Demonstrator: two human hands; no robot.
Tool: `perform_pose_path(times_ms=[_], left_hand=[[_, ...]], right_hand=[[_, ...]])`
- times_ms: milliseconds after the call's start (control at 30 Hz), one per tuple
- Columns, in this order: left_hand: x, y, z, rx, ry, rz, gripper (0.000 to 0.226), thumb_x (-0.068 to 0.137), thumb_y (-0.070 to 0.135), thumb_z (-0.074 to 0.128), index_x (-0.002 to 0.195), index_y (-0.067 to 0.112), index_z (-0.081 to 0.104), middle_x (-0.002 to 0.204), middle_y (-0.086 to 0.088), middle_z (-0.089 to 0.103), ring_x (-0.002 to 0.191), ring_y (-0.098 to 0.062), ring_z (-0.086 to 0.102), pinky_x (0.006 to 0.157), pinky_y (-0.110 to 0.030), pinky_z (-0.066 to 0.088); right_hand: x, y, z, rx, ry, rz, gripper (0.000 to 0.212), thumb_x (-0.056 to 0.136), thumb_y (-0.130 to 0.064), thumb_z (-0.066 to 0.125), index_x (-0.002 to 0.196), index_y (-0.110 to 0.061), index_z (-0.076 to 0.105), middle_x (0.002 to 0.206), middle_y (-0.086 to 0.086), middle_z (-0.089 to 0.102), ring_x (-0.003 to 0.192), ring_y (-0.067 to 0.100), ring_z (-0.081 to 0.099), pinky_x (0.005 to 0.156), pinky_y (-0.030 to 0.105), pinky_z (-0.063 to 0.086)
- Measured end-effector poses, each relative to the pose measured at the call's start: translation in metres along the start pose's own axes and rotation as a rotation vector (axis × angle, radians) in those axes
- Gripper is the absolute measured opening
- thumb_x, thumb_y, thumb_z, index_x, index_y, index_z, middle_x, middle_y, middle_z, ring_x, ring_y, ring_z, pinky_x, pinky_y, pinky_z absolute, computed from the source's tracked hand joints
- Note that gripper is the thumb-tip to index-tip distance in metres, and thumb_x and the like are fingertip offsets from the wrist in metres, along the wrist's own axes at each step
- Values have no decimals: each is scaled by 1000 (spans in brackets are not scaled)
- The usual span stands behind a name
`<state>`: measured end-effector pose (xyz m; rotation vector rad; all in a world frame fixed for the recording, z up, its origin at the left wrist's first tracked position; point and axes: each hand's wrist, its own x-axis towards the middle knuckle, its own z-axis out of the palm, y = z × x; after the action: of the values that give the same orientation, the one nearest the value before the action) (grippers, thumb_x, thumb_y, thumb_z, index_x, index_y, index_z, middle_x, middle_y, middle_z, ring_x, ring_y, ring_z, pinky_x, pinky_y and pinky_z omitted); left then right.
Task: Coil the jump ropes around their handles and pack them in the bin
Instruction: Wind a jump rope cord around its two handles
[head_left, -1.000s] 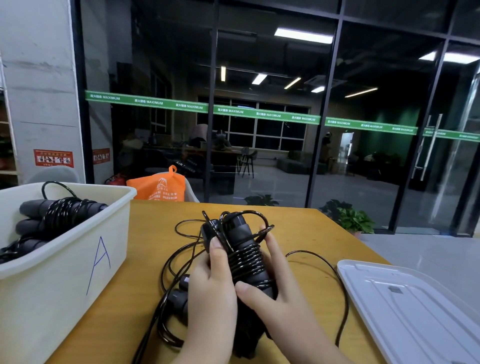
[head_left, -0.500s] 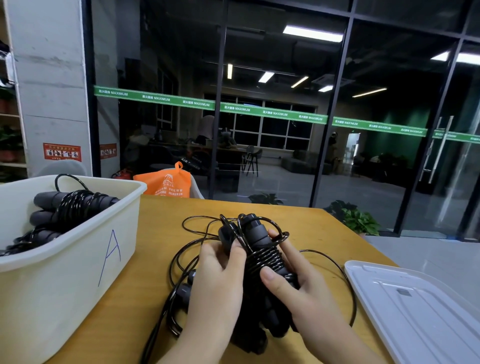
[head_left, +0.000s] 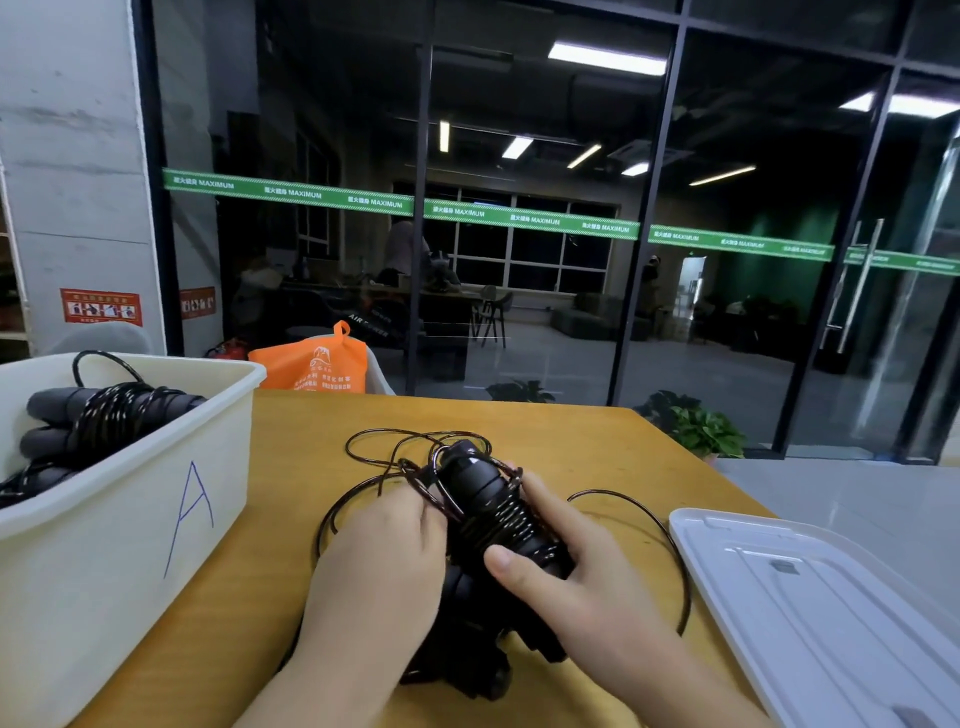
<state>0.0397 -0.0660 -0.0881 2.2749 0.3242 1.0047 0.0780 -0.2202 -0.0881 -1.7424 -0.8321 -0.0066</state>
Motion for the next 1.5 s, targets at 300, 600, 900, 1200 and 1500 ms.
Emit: perform_pose_path(times_ms=[300, 600, 900, 1200, 1500], left_hand=[[4, -2, 0, -63, 120, 204, 47, 88, 18, 58, 52, 24, 28, 46, 5, 29, 54, -10, 42, 44, -20, 21], [-3, 17, 6, -943, 36, -260, 27, 95, 24, 51, 73, 23, 66, 56, 12, 50, 57, -4, 41, 59, -24, 34], [4, 20, -3, -1672, -156, -627, 26, 90, 24, 50, 70, 8, 50, 69, -2, 52, 57, -13, 42, 47, -21, 43], [1, 10, -1, -498, -71, 282, 38, 80, 48, 48, 55, 21, 40, 62, 3, 48, 76, -12, 49, 70, -13, 37], [-11, 29, -3, -514, -94, 477, 40, 85, 41, 49, 52, 25, 34, 52, 9, 36, 53, -5, 37, 57, -9, 31]], right_hand=[[-1, -5, 0, -51, 96, -22, 55, 89, -25, 66, 108, -65, 32, 93, -61, 43, 96, -30, 47, 73, -4, 36], [4, -4, 8, -25, 192, -25, 56, 89, -31, 66, 116, -62, 29, 100, -51, 47, 96, -37, 37, 77, -5, 34], [8, 5, 1, 229, 289, 15, 42, 88, -18, 67, 119, -43, 53, 109, -23, 65, 98, -12, 60, 82, 13, 51], [8, 14, 0, 112, 279, 26, 46, 86, -28, 69, 113, -57, 47, 111, -35, 58, 103, -13, 57, 85, 11, 47], [6, 11, -4, -74, 246, 16, 50, 88, -33, 65, 119, -63, 39, 104, -51, 51, 100, -21, 52, 80, 6, 42]])
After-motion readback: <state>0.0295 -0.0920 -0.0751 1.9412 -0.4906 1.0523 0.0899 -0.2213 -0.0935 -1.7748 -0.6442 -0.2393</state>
